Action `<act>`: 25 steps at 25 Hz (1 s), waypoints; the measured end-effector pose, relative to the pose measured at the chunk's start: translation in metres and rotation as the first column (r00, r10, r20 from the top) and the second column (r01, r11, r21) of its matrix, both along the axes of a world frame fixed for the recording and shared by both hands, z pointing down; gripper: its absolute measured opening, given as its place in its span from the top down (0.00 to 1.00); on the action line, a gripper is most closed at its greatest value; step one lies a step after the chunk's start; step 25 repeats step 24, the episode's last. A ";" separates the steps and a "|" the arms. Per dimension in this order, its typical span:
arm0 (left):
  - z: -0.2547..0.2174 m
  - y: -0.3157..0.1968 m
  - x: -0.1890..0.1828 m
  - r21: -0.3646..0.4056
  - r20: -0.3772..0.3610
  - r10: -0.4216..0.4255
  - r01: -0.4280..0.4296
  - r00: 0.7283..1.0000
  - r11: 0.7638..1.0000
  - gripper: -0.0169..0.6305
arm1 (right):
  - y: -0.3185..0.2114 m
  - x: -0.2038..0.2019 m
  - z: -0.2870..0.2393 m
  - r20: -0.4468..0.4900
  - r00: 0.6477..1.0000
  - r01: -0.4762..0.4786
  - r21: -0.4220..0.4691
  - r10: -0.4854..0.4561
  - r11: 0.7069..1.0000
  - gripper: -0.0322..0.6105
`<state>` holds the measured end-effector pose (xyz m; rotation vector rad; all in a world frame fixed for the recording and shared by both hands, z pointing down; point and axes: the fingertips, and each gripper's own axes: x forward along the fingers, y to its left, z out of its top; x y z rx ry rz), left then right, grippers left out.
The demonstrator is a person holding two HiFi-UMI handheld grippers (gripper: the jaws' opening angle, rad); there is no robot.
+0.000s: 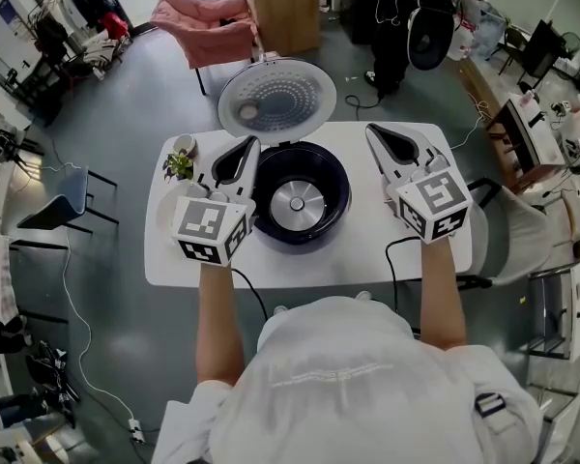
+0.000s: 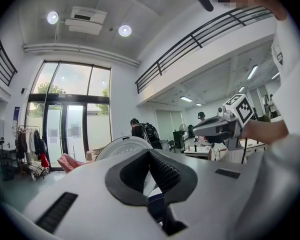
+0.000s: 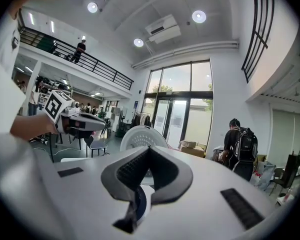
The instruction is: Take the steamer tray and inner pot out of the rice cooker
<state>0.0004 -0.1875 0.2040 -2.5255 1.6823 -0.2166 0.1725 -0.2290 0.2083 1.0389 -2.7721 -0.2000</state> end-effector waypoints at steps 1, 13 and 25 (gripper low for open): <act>0.000 0.000 0.000 0.000 -0.001 0.000 0.000 1.000 1.000 0.95 | 0.000 -0.001 0.000 -0.001 1.000 0.001 0.000 -0.001 1.000 0.91; 0.003 0.001 0.005 -0.012 -0.001 0.006 -0.006 1.000 1.000 0.95 | 0.001 -0.003 0.004 0.001 1.000 0.014 -0.008 -0.014 1.000 0.91; 0.007 0.001 0.012 -0.016 0.006 0.017 -0.017 1.000 1.000 0.95 | 0.003 -0.002 0.007 0.004 1.000 0.016 -0.017 -0.016 1.000 0.91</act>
